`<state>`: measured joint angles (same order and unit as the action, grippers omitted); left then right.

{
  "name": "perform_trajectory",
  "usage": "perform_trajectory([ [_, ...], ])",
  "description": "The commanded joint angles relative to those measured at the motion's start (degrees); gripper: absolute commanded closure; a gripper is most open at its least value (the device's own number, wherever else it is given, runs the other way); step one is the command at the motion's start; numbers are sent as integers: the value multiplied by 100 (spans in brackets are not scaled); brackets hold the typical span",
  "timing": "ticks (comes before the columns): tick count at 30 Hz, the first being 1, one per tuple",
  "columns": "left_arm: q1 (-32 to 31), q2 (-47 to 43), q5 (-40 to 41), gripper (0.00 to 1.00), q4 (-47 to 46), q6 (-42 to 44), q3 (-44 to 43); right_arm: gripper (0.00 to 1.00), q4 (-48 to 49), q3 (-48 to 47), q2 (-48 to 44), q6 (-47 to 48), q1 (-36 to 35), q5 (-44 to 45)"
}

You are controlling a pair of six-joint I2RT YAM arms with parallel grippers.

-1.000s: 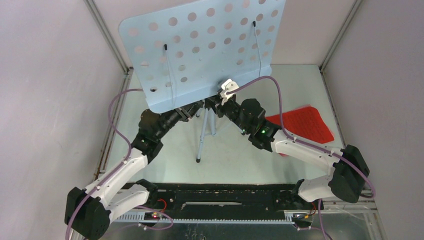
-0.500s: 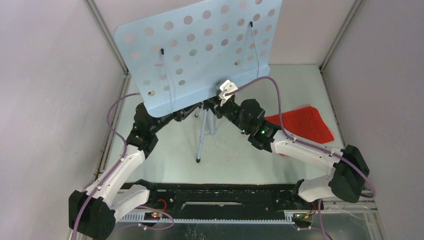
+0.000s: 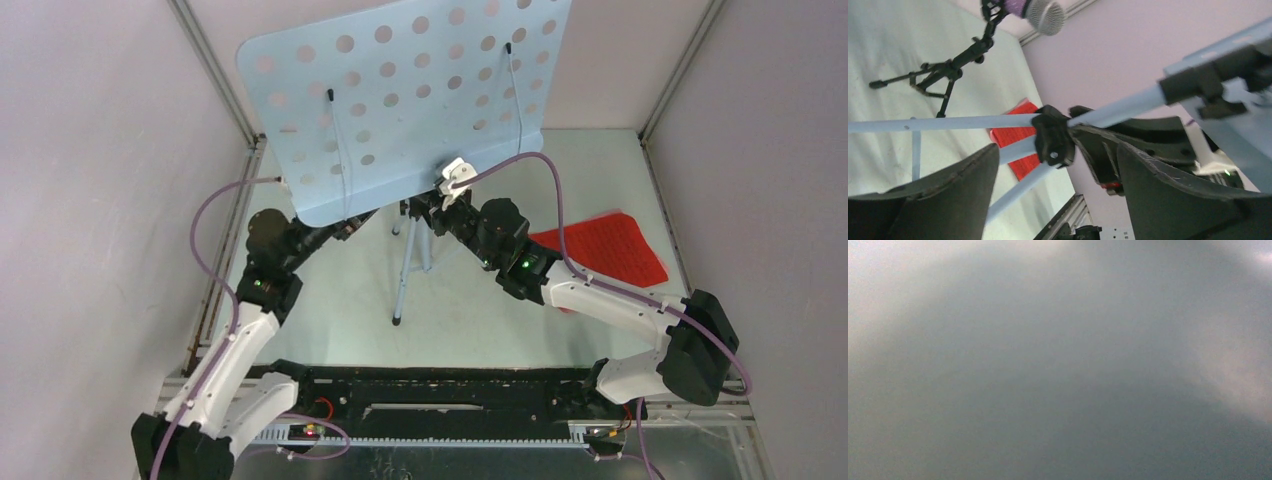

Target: Pack up the instrument practice props

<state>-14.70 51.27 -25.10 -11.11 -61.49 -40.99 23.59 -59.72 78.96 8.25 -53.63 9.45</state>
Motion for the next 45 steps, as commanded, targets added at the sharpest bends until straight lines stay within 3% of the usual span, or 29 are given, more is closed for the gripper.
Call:
perform_trajectory([
  [1, -238, -786, 180, 6, -758, 1225, 499, 100, -917, 64, 122, -358, -228, -184],
  [5, -1072, -1805, 1020, 0, -1620, 2222, 1636, 100, -881, 66, 97, -708, -248, 136],
  [10, -1847, -2452, 1630, 1, -2344, 3459, 2686, 100, -1059, -92, 41, -1067, -324, 675],
  [17, -2256, -2150, 2014, 8, -2648, 4018, 2879, 100, -1966, -589, 18, -1800, -491, 1937],
  [21, -2468, -1841, 2258, 9, -2650, 4504, 2769, 100, -2267, -645, -91, -2086, -520, 2193],
  [26, -2763, -1446, 2348, 18, -2738, 4838, 2746, 100, -2262, -642, -55, -1819, -628, 2187],
  [35, -3143, -1056, 3202, 17, -2966, 5287, 2882, 63, -2150, -638, -135, -1360, -683, 1763],
  [39, -3152, -1118, 3287, 18, -3007, 5241, 3062, 37, -2238, -623, -273, -1272, -689, 1598],
  [45, -3166, -1270, 3327, 18, -3090, 5153, 3274, 22, -2122, -349, -681, -1252, -685, 1406],
])
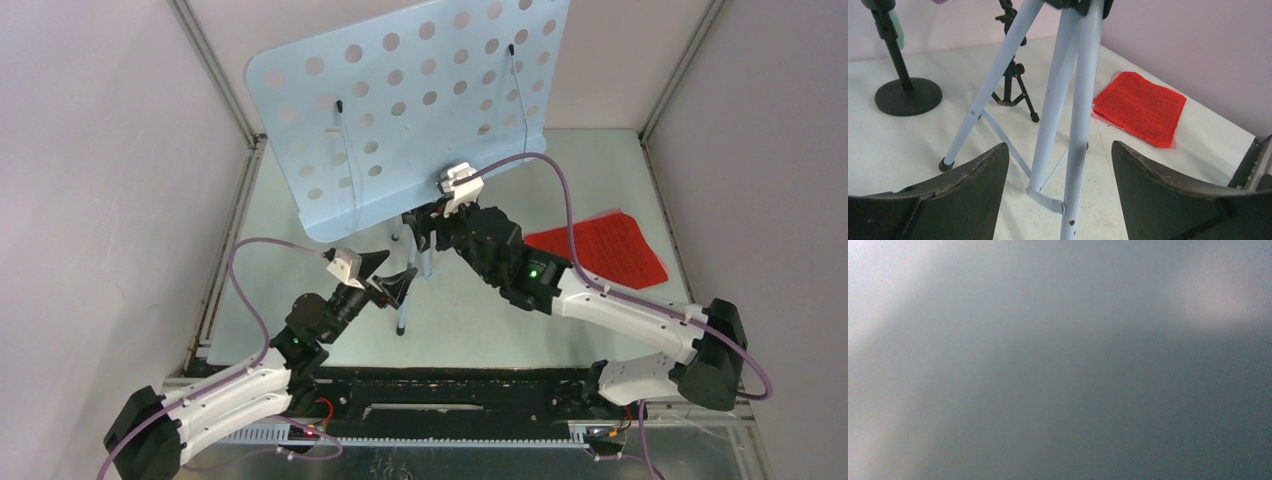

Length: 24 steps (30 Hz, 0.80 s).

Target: Pack up the instrument practice props

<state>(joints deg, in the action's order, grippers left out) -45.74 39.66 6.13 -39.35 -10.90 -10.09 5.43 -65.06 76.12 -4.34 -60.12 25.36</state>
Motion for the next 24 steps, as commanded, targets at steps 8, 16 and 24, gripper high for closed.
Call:
perform_trajectory([
  [8, -88, -18, -197, 18, -371, 90, 202, 12, 495, 1612, -1290, 232, -47, -657],
  [16, -242, 427, -417, 19, -617, 261, 80, 22, 1306, 2590, -1645, 828, 565, -1592],
  [24, -275, 550, -177, 30, -617, 366, 42, 24, 2341, 2606, -903, 1218, 1220, -2249],
])
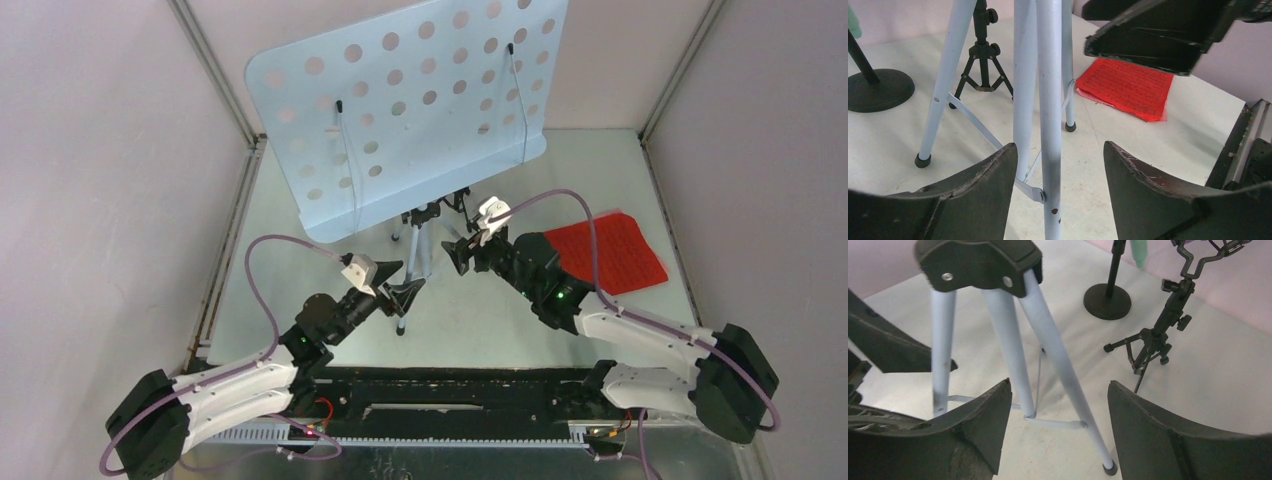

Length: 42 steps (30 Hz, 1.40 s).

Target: Pack up the instrument practice props

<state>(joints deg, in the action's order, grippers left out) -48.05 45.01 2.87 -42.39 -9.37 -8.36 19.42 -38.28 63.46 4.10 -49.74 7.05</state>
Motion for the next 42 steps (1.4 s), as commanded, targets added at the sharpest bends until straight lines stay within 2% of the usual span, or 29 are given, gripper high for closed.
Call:
perform_trajectory([
  [1, -48, 30, 152, 30, -314, 222, -128, 27, 1050, -109, 507, 464, 210, -447],
  [7, -62, 162, 43, 33, -311, 265, -191, 32, 1211, -437, 1248, 820, 201, -464],
  [12, -58, 169, 57, 38, -241, 302, -194, 58, 1675, -434, 1607, 1193, -39, 565],
  [16, -66, 64, 195, 42, -104, 330, -148, 92, 1718, -430, 1613, 1509, -481, 1406],
  [18, -66, 43, 232, 43, -98, 355, -100, 99, 1837, -375, 1571, 1673, -765, 2043],
  [21, -67, 56, 130, 48, -70, 381, -104, 100, 1993, -226, 1478, 1774, -1184, 2703],
  [26, -67, 131, 1, 60, -67, 424, -146, 100, 2011, 112, 1197, 1226, -1618, 3234],
  [30, -70, 331, -328, 67, -67, 492, -296, 100, 2256, 288, 1008, 826, -1908, 3423],
  [37, -86, 585, -610, 91, -72, 500, -473, 100, 2276, 287, 743, 516, -2315, 3653],
  [42, -99, 695, -622, 94, -260, 409, -398, 100, 1753, 291, 499, -303, -2321, 3497],
])
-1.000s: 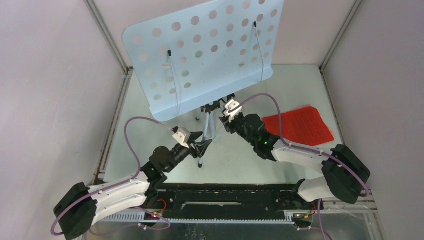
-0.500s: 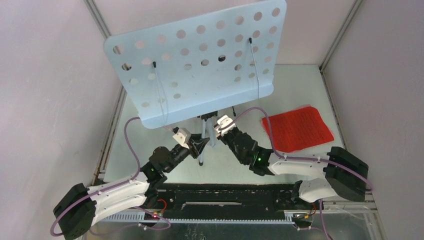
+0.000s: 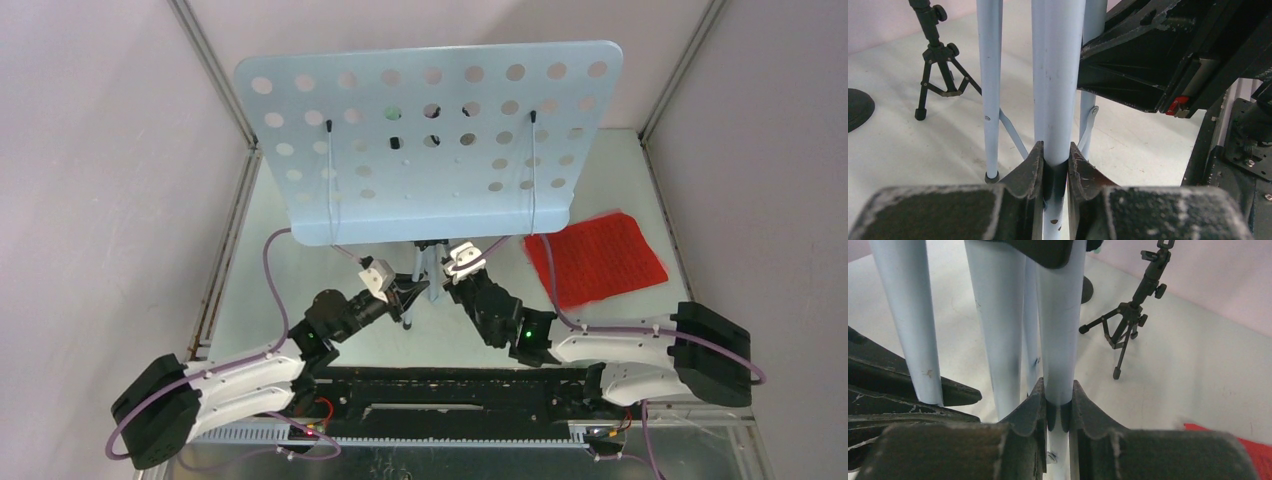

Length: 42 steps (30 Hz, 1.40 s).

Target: Pack up the instrument practice props

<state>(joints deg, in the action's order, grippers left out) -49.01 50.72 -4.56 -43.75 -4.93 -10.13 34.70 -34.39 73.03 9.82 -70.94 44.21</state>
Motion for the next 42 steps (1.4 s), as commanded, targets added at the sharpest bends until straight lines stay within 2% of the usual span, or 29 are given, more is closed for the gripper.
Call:
perform_trajectory([
  [1, -3, 141, 124, 94, -194, -53, -209, 100, 219, -96, -465, -914, -210, -335],
  [9, -31, 498, 7, 100, -303, -204, -552, 100, 539, -109, -462, -822, -307, -776],
  [12, -35, 586, 77, 100, -309, -260, -585, 92, 174, -217, -567, -766, -315, -831],
  [17, -34, 550, 376, 100, -403, -255, -402, 73, -853, -219, -954, -956, -333, -717],
  [25, -29, 606, 370, 100, -407, -333, -418, 31, -1815, -210, -1584, -1229, -374, -955],
  [28, -34, 629, 298, 100, -407, -273, -422, 12, -1697, -105, -1930, -1416, -386, -983],
  [30, -30, 652, 233, 100, -407, -219, -436, 1, -1206, 69, -2038, -1467, -382, -927],
  [36, -44, 695, 163, 100, -415, -177, -441, 0, 100, 137, -1618, -1496, -163, -937],
  [39, -42, 694, 124, 100, -411, -158, -442, 0, 448, 18, -1269, -1529, -71, -1139],
  [42, -39, 702, 43, 100, -415, -141, -438, 0, 829, -114, -861, -1339, -69, -937],
])
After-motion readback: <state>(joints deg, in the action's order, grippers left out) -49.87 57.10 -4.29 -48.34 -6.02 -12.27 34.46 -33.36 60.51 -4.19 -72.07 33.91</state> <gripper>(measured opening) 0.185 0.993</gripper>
